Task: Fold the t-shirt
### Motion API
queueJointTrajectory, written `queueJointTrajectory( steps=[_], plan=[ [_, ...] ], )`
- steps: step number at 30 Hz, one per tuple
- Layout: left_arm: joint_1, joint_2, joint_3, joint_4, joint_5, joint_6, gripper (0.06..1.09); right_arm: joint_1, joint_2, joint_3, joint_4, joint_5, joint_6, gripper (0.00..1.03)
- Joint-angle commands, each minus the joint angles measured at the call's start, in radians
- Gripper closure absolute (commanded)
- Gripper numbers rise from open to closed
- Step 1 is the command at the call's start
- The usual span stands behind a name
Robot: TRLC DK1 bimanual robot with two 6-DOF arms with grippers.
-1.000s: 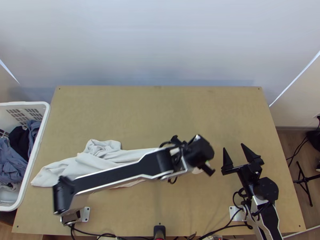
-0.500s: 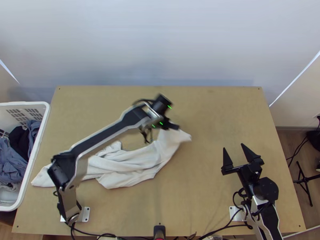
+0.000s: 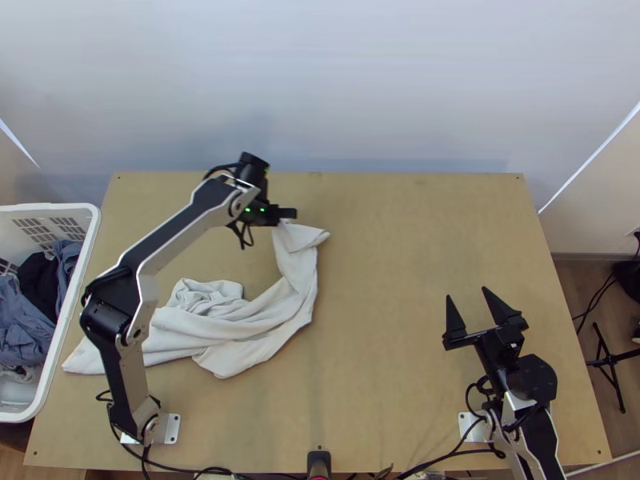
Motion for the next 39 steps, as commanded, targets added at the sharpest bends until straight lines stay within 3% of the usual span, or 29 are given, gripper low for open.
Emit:
queueJointTrajectory(
  steps=[1, 6, 12, 21, 22, 23, 25, 26, 30, 39],
  plan=[
    [0.101, 0.026, -0.022, 0.010, 0.060, 0.027, 1.05, 0.000, 0.000, 0.000, 0.000, 0.000, 0.001, 0.05],
    [0.149, 0.030, 0.009, 0.102, 0.035, 0.024, 1.05, 0.000, 0.000, 0.000, 0.000, 0.000, 0.001, 0.05],
    [0.215, 0.120, 0.208, 0.036, 0.038, 0.055, 1.05, 0.000, 0.000, 0.000, 0.000, 0.000, 0.001, 0.05],
    [0.224, 0.123, 0.093, -0.039, 0.043, 0.140, 1.05, 0.000, 0.000, 0.000, 0.000, 0.000, 0.001, 0.05],
    [0.224, 0.123, 0.067, -0.042, 0.043, 0.150, 0.99, 0.000, 0.000, 0.000, 0.000, 0.000, 0.001, 0.05],
    [0.224, 0.119, 0.041, -0.044, 0.043, 0.160, 0.81, 0.000, 0.000, 0.000, 0.000, 0.000, 0.001, 0.05],
    [0.228, 0.112, 0.004, -0.075, 0.046, 0.182, 0.28, 0.000, 0.000, -0.001, 0.000, 0.000, 0.001, 0.05],
    [0.233, 0.106, -0.007, -0.079, 0.043, 0.180, 0.08, 0.000, 0.000, 0.000, 0.000, 0.000, 0.001, 0.05],
    [0.273, -0.003, -0.097, 0.001, 0.050, 0.156, 0.09, 0.000, 0.000, 0.000, 0.000, 0.000, 0.001, 0.05],
    [0.328, -0.369, -0.083, -0.078, 0.069, 0.209, 0.09, 0.000, 0.000, 0.000, 0.000, 0.000, 0.001, 0.05]
  ],
)
